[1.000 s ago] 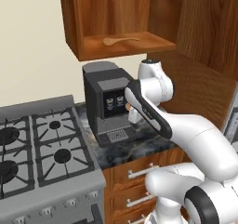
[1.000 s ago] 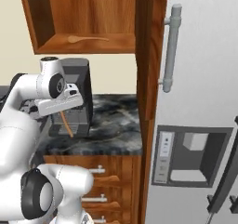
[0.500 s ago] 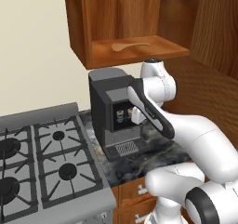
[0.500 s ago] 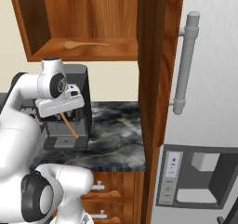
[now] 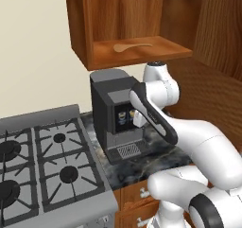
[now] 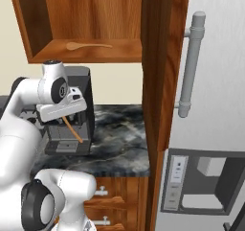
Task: Organize the utensils by type. Pick up the wooden spoons from the counter and place them in the open cabinet. Then pick up the metallic utensils from the counter and place them in the open drawer.
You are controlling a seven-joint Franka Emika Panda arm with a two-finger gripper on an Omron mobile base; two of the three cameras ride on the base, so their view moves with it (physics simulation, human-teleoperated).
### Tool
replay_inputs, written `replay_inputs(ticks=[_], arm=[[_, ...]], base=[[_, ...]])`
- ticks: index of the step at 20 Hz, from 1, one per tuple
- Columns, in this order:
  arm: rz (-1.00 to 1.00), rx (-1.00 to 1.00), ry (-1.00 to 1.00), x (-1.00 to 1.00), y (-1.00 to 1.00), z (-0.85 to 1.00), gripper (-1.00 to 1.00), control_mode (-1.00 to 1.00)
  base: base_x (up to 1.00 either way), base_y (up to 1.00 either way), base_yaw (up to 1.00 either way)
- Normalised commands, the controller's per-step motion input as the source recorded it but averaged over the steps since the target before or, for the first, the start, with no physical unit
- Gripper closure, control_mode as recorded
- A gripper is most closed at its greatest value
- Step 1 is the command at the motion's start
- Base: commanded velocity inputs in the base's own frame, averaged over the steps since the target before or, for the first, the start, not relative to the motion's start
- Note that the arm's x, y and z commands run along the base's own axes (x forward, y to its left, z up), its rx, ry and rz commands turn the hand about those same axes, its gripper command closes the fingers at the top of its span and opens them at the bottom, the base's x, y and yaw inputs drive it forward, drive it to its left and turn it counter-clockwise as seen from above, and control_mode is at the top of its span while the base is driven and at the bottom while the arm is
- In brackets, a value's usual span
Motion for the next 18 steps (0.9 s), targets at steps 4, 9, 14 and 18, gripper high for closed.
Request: replay_inputs(ticks=[4, 9, 14, 18], arm=[[0.0, 0.0, 0.0, 0.0, 0.0, 0.0, 1.0, 1.0], [0.0, 0.0, 0.0, 0.0, 0.0, 0.0, 1.0, 1.0], [0.0, 0.01, -0.04, 0.0, 0.0, 0.05, 1.0, -1.0], [0.05, 0.04, -0.22, 0.0, 0.0, 0.32, 1.0, -1.0]], base=[[0.0, 0.0, 0.0], [0.0, 0.0, 0.0], [0.0, 0.0, 0.0], [0.0, 0.0, 0.0]])
